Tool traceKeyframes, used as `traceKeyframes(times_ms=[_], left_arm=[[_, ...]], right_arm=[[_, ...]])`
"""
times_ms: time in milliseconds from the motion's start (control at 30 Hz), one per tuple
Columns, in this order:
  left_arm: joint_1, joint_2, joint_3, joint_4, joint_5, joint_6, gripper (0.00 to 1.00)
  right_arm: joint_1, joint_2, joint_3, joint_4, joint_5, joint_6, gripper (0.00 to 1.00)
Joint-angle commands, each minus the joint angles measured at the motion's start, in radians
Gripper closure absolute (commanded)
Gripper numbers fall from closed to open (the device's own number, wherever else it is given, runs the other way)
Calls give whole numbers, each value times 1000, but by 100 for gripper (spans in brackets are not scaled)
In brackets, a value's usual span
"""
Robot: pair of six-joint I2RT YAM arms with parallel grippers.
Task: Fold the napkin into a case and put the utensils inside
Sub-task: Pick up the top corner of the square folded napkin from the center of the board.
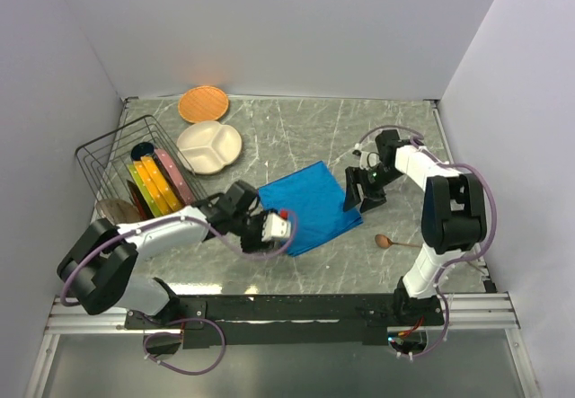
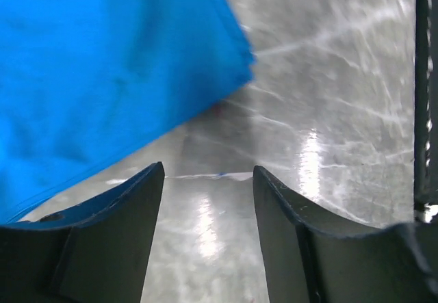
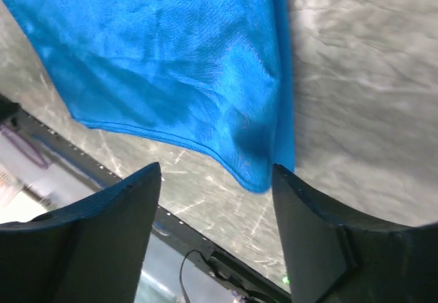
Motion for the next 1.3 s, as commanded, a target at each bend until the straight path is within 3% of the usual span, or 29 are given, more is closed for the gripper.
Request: traceKeyframes(times_ms=[0, 67, 100, 300, 667, 900, 1133, 1267], left_arm=[[-51, -45, -99, 209, 5, 162, 41], [-82, -41, -131, 275, -7, 184, 43], [-93, -38, -141, 298, -10, 184, 45], [-168, 7, -162, 392, -17, 204, 48], [-214, 85, -145, 400, -6, 262, 52], [-215, 114, -132, 440, -29, 218, 58], [-215, 108, -124, 460, -40, 202, 73], [-214, 93, -115, 450, -43, 195, 86]], right_arm=[[-5, -95, 36, -23, 90, -10, 34], [0, -107, 29, -11, 52, -1, 38], [0, -113, 28, -8, 28, 4, 45], [21, -66, -21, 38, -81, 76, 57], [24, 66, -60, 81, -23, 97, 63], [24, 101, -60, 77, -6, 97, 65], [24, 104, -61, 72, -8, 88, 65], [26, 101, -61, 69, -9, 82, 65]])
